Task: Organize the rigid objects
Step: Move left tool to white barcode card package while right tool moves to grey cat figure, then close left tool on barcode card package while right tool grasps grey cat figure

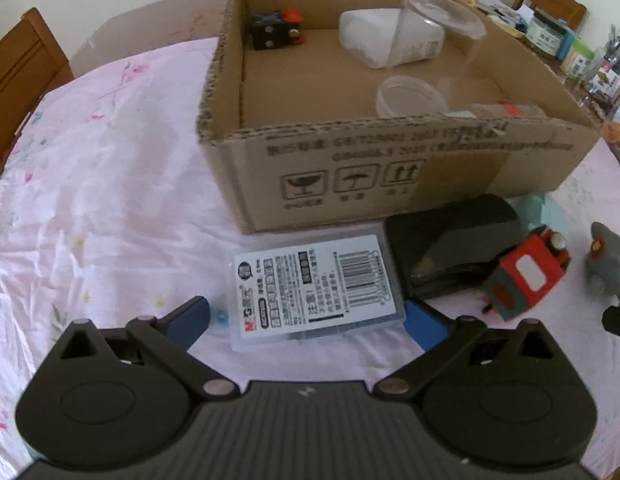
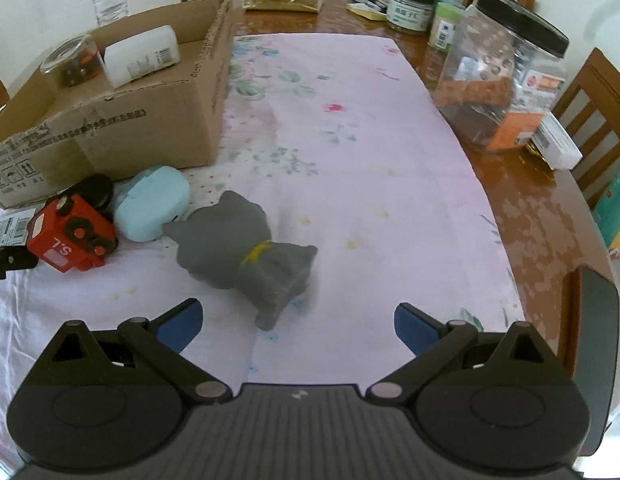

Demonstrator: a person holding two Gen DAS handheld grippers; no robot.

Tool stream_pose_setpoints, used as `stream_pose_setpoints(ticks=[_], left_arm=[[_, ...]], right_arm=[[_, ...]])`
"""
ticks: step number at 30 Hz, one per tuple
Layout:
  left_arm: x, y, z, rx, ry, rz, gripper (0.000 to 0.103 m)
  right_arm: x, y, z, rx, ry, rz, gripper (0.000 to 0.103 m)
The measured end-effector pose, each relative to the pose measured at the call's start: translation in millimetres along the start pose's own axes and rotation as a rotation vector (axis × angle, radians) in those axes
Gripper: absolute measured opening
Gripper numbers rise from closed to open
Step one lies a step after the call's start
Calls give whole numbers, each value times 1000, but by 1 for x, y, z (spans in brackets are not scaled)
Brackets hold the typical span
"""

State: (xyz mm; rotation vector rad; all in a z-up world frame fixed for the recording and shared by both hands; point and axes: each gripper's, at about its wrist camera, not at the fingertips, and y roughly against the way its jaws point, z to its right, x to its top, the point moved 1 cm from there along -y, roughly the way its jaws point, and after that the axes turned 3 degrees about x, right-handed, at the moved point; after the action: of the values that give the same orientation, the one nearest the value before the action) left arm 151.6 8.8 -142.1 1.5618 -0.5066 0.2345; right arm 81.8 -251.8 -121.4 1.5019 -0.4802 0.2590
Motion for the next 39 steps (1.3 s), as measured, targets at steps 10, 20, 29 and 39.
stream_pose_setpoints(ticks=[10, 20, 29, 39], left_arm=[[-3, 1, -26, 15, 39, 12, 103], [1, -1, -26, -3, 9, 19, 103], [1, -3, -27, -10, -4, 29, 103], [1, -3, -27, -24, -22, 52, 103]], right_arm=[[1, -6, -5, 8, 13, -19, 103], [-2, -2, 30, -90, -123, -9, 103], [0, 3, -21, 32, -34, 57, 103], [21, -18, -36, -33, -84, 94, 103]])
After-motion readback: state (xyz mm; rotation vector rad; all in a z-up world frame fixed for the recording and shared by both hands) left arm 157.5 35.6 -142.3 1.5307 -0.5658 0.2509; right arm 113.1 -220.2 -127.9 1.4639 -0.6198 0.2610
